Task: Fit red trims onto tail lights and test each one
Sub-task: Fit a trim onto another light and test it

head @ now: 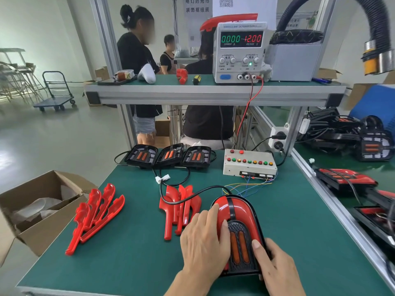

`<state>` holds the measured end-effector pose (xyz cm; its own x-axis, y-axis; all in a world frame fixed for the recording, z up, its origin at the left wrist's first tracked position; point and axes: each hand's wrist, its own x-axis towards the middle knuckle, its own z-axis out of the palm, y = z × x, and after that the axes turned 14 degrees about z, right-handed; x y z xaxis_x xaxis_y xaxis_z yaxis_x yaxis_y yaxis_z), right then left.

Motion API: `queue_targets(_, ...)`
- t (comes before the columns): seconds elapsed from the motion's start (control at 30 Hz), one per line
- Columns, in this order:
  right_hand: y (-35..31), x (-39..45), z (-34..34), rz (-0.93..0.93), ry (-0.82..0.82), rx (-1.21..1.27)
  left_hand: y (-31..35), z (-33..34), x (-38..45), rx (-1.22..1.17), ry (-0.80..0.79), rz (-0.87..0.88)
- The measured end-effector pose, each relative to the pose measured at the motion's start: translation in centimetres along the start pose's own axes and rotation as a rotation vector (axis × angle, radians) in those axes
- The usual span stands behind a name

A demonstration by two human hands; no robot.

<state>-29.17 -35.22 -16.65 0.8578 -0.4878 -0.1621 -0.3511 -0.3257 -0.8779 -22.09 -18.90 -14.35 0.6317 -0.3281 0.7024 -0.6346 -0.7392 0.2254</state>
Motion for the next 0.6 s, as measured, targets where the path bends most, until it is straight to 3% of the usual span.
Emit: queue_targets(0.6, -0.2, -0.2, 0.0, 0.036, 0.003, 0.043, 0.3, -0.2, -1.2, -0.106, -0.023, -0.052)
